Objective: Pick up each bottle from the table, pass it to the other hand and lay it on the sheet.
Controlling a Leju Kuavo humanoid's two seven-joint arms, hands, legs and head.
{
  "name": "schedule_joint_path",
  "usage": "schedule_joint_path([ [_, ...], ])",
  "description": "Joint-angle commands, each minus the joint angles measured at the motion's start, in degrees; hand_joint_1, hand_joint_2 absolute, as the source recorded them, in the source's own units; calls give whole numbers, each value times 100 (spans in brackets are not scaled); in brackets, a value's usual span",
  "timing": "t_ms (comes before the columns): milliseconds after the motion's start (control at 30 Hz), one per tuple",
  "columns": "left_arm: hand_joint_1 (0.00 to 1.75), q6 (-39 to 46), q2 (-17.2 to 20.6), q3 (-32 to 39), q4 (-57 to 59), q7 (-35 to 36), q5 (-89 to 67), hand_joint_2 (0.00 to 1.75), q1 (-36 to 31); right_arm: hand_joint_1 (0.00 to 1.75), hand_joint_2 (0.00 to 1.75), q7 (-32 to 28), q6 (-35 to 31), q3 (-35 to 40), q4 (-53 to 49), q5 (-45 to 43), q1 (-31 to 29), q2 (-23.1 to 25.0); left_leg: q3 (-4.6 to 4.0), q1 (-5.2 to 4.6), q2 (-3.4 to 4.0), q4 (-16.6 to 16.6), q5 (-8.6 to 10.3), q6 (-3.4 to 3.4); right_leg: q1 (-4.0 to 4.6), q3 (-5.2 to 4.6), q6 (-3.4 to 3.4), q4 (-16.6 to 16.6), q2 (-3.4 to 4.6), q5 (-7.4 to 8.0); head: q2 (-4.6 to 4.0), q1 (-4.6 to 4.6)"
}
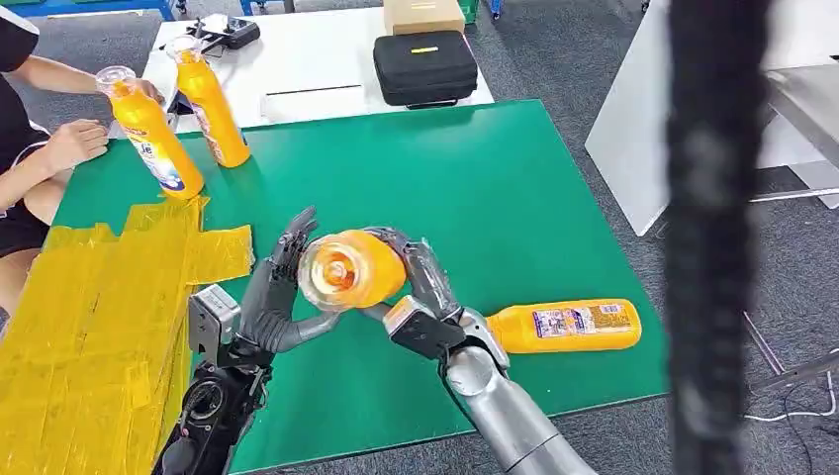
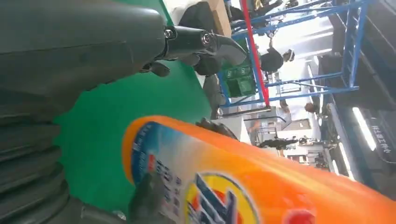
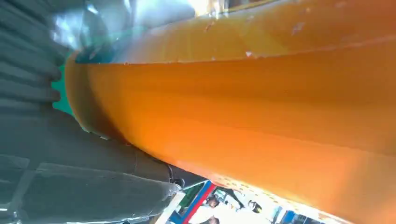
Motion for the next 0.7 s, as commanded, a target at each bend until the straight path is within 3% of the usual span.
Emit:
schedule_joint_path([
  [33, 0, 36, 53, -46, 74, 34, 144, 175, -30, 175, 175, 122, -110, 377, 1095, 160, -576, 78, 27, 6, 16, 0, -12, -17, 7, 25, -3, -3, 7, -7, 0, 0],
  [467, 0, -29, 23, -124, 144, 17, 323, 175, -98, 175, 175, 324, -83, 466, 1927, 356, -984, 306, 42, 8, 11, 6, -22, -25, 9, 42, -4, 3, -3, -19, 0, 2],
  [700, 0, -70, -29, -188, 401, 34, 430, 175, -326, 175, 175, 270, 61, 1037, 2255, 757, -1051, 539, 30, 7, 6, 1, -12, -20, 7, 30, -5, 0, -5, -12, 0, 2],
])
